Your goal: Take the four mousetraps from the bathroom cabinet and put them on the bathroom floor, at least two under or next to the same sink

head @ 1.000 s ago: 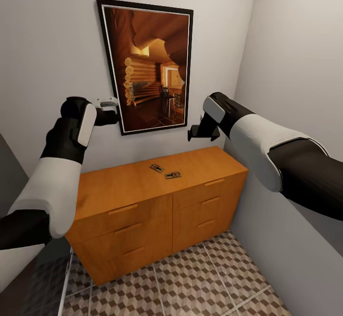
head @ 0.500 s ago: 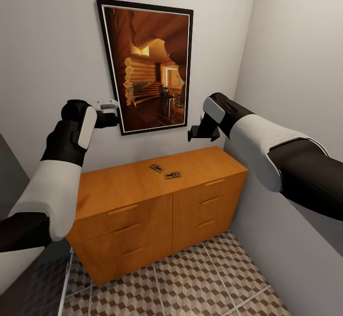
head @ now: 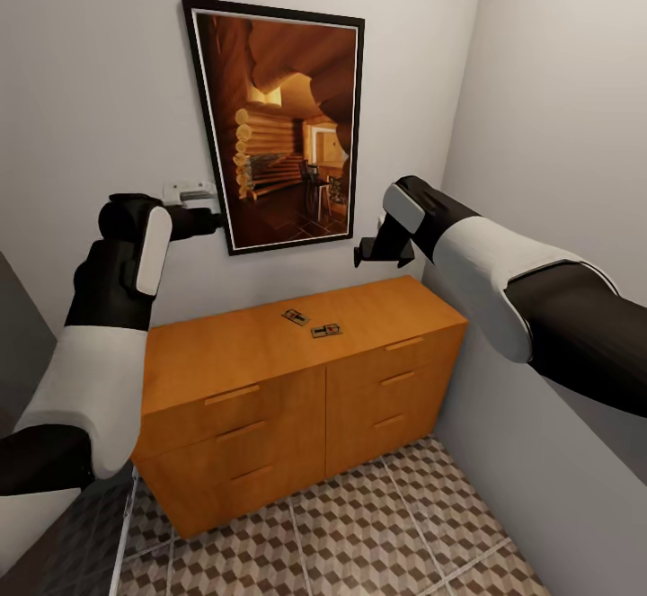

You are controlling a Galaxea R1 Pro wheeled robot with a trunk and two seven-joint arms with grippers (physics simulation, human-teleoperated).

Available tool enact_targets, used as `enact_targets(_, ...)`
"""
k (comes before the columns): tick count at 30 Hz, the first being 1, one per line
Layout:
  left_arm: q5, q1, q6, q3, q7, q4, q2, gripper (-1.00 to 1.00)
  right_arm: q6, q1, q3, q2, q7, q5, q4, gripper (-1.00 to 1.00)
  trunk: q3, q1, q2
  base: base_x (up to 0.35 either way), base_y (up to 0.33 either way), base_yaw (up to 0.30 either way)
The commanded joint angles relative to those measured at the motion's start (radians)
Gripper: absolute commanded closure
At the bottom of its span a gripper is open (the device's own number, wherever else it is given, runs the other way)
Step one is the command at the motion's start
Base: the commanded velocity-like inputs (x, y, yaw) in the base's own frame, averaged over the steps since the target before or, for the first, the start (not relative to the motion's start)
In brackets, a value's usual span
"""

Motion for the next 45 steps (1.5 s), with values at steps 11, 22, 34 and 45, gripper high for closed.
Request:
enact_targets(11,0.04,0.05,0.003,-0.004,-0.027,-0.085,0.016,-1.0,0.003,-0.001,0.005,0.0,-0.005,-0.011,-0.001,-1.0,-0.002,0.001,-0.002,0.0,0.0,0.0)
enact_targets(22,0.049,0.151,0.003,-0.003,-0.037,-0.272,0.025,-1.0,0.003,-0.001,0.005,0.0,-0.003,-0.011,-0.001,-1.0,-0.002,0.001,-0.002,0.0,0.0,0.0)
enact_targets(34,0.065,0.248,0.003,0.001,-0.04,-0.361,0.026,-1.0,0.003,-0.001,0.005,0.0,-0.003,-0.01,-0.001,-1.0,-0.002,0.001,-0.002,0.0,0.0,0.0)
enact_targets(45,0.073,0.264,0.003,0.0,-0.04,-0.372,0.026,-1.0,0.003,0.0,0.005,0.0,-0.002,-0.011,0.0,-1.0,-0.002,0.001,-0.002,0.011,0.016,0.0)
